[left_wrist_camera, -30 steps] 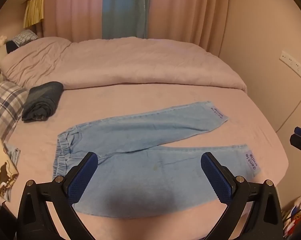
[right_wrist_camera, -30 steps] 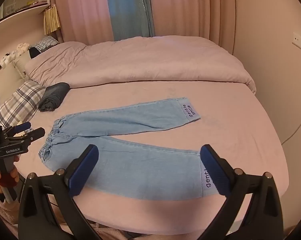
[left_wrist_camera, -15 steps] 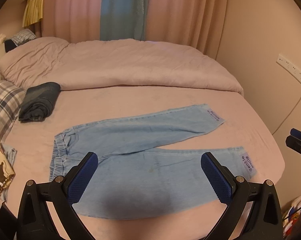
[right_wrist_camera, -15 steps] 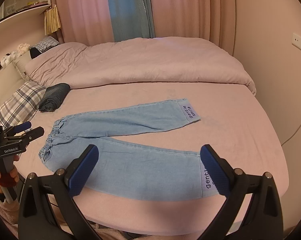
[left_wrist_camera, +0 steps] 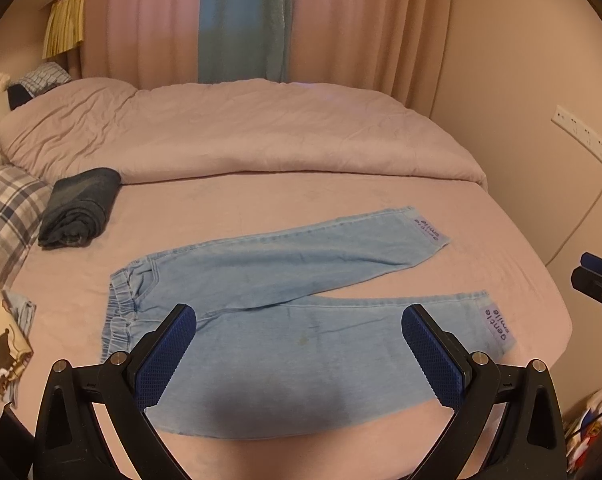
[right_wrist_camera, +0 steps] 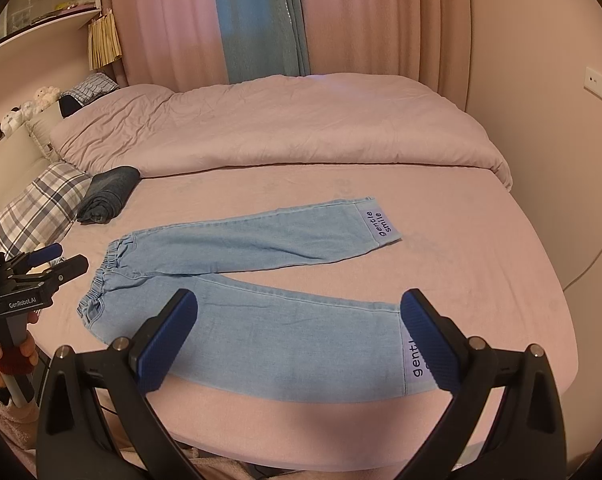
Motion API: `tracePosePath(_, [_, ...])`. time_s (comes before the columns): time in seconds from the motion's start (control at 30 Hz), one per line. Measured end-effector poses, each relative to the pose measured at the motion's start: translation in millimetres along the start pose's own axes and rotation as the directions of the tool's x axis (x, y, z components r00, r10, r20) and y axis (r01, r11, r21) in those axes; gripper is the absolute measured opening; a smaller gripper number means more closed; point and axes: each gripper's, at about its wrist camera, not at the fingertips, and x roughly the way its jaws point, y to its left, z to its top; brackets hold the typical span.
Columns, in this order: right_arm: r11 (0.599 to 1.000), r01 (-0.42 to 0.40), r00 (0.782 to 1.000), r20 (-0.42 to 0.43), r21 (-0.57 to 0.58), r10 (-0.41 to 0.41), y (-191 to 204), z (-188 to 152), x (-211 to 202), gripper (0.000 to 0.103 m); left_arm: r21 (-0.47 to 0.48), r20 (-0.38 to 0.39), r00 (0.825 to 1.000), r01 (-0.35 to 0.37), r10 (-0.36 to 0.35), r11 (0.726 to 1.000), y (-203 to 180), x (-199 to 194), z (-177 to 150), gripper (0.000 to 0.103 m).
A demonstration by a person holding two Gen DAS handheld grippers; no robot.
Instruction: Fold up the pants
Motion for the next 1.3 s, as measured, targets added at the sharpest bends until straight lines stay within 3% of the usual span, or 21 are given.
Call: tracePosePath(1.3, [1.000, 0.003, 1.000, -0.003, 0.002, -0.003, 0.8, -2.4, 1.5, 0.102, 0.014, -0.011, 1.000, 0.009, -0.009, 1.000, -3.3, 3.8, -1.5, 0.103])
